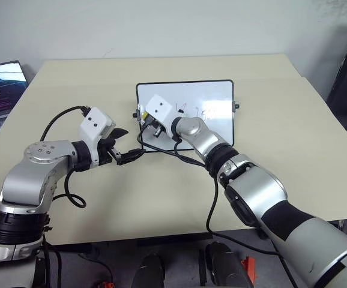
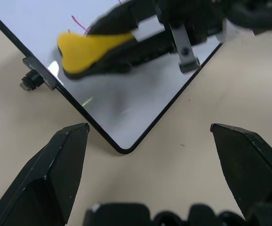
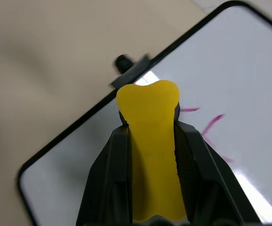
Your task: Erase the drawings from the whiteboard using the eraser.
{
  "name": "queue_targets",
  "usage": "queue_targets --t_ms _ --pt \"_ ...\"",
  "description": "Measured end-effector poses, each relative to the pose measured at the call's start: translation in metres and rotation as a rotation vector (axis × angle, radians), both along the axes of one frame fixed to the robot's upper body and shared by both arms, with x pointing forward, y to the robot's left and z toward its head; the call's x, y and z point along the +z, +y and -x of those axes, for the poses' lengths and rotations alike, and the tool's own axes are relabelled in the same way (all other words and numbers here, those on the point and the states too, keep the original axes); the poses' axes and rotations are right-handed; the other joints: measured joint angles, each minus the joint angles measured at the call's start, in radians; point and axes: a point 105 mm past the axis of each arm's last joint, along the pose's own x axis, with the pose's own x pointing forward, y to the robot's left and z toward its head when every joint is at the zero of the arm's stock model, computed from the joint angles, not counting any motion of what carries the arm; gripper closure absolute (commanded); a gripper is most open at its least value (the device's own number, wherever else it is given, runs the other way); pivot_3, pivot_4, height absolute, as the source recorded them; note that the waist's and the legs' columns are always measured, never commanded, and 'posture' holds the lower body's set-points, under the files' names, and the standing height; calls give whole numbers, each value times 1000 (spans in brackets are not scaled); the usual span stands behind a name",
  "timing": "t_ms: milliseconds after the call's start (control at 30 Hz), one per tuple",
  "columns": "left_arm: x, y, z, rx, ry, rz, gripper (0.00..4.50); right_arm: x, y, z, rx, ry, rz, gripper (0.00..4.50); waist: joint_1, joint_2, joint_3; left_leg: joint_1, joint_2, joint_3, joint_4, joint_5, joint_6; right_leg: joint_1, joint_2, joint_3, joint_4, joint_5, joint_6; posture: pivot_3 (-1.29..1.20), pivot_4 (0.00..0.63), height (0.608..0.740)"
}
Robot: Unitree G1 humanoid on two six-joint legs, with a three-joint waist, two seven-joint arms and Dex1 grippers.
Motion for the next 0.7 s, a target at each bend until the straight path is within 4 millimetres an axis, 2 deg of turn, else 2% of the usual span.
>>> queue_targets --t_ms 133,333,433,567,700 --pt "0 0 0 -2 -3 0 0 -15 -1 5 36 47 40 3600 0 0 0 7 0 0 0 0 0 5 1 0 2 -3 0 0 150 740" --pt "0 0 -1 -2 -4 -1 0 -15 -6 0 -16 36 27 3613 4 0 0 8 0 -1 1 1 1 6 1 0 4 -3 1 0 150 740" --pt "0 -2 -1 -8 -3 -4 0 -3 -15 -10 -97 1 -27 3613 10 0 0 8 0 -1 1 1 1 6 1 0 4 -3 1 0 150 740" --pt "3 -2 -2 -9 -12 -6 0 25 -42 -29 -238 -71 -94 3613 14 0 0 7 0 -1 1 1 1 6 1 0 3 -3 1 0 150 740" --pt "3 -3 -3 -11 -15 -7 0 31 -48 -33 -277 -88 -117 3614 5 0 0 7 0 -1 1 1 1 6 1 0 3 -2 -1 0 150 740"
